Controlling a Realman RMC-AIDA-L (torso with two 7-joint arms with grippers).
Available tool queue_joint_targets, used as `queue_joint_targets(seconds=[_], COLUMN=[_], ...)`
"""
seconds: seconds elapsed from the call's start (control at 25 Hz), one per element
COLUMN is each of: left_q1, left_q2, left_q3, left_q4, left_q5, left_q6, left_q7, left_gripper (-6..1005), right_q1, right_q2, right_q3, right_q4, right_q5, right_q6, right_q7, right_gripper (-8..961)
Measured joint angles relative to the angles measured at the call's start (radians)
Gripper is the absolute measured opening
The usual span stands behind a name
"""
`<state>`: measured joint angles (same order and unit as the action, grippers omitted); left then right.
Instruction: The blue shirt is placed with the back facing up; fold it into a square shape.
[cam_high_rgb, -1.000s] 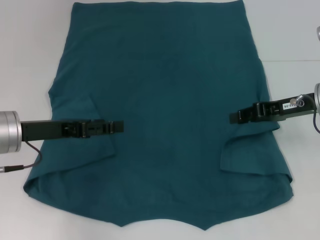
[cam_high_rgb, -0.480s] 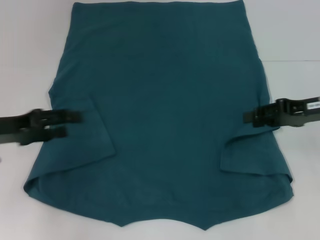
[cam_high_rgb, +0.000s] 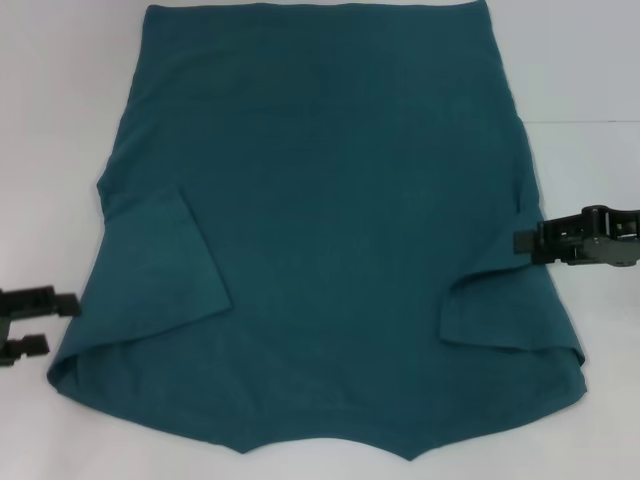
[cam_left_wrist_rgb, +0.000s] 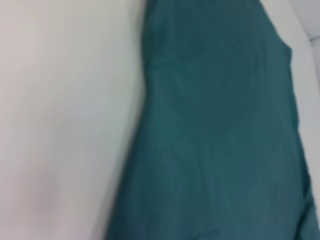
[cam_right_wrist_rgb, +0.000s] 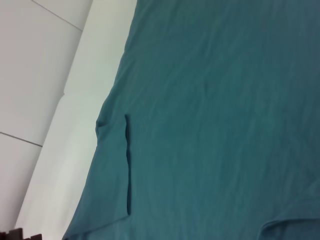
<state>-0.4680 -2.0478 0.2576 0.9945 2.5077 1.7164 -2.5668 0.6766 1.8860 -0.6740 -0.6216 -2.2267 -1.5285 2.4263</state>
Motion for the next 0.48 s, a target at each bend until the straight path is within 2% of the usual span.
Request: queue_joint_targets(seconds=[0.2, 0.48], left_q1=[0.006, 0.009], left_q2=[-0.007, -0.011], left_q3=[0.006, 0.007], left_q4=[-0.002, -0.017], left_q5=[0.051, 0.057], left_q6=[-0.041, -0.083], left_q7=[-0.001, 0.003], left_gripper=[749, 746], right_q1=[-0.003, -0.009], right_q2=[0.002, 0.003], right_q3=[0.000, 0.001], right_q4=[0.000, 0.001], right_q5=[-0.001, 0.001], right_q6=[-0.001, 0.001], right_q7=[-0.004, -0.006], right_gripper=[473, 474])
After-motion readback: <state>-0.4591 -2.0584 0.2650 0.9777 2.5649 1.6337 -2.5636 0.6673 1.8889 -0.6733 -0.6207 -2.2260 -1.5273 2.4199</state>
